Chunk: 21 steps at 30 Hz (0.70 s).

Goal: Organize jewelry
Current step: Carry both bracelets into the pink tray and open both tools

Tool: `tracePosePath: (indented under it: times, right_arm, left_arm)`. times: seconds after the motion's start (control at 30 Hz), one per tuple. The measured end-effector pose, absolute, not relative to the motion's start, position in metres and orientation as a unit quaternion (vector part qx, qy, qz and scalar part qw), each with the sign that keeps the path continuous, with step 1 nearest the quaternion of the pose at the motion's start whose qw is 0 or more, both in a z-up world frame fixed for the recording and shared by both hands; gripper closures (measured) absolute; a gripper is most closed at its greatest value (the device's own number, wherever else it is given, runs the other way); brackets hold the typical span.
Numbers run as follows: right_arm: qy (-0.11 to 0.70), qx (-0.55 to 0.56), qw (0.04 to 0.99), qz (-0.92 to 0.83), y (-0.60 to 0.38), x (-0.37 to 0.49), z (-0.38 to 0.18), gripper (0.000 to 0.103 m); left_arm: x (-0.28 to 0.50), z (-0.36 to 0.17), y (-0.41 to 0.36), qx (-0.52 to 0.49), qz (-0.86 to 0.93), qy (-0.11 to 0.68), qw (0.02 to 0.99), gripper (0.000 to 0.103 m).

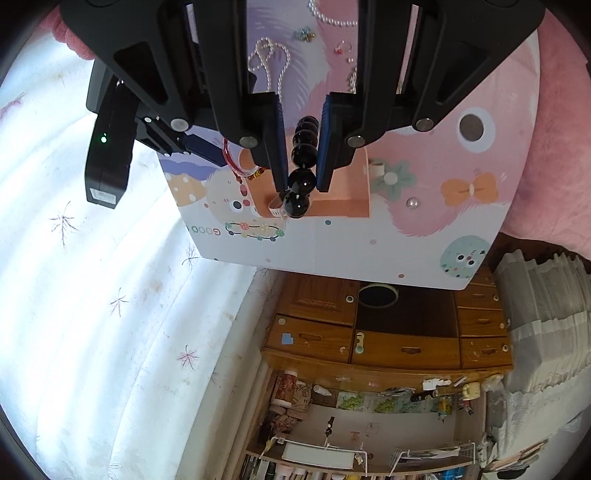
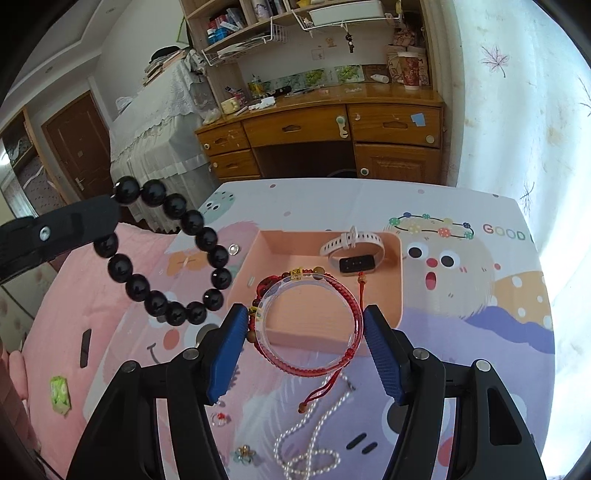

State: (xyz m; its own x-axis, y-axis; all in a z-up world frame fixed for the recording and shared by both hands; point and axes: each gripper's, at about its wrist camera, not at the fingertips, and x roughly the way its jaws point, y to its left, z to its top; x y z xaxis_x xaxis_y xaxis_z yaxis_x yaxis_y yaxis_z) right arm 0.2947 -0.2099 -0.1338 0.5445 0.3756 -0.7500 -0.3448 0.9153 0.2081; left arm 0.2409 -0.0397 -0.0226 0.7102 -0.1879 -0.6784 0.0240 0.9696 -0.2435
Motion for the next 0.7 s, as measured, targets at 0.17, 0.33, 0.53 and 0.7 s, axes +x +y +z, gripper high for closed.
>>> tracePosePath:
  times: [0.17, 0.33, 0.53, 0.7]
  right_arm:
    - [0.431, 0.019, 0.883, 0.186, -0.204, 0.310, -0.149, 0.038]
    - [0.445, 0.026, 0.878, 0.174, -0.203, 0.327, -0.172, 0.036]
    - [0.444, 0.006, 0.881, 0.161, -0.202, 0.335, -0.183, 0.010]
    - [0.441, -0.008, 0.883, 0.160, -0.205, 0.330, -0.180, 0.010]
  left_arm:
    - [0.281, -0.047, -0.033, -0.108, -0.074, 0.399, 0.908, 0.091]
    - [0.316, -0.075, -0.029, -0.101, -0.088, 0.431, 0.892, 0.091]
    - [0.331, -0.097, -0.031, -0.078, -0.072, 0.474, 0.874, 0.060]
    - [0.324, -0.096, -0.023, -0.088, -0.056, 0.471, 0.876, 0.050]
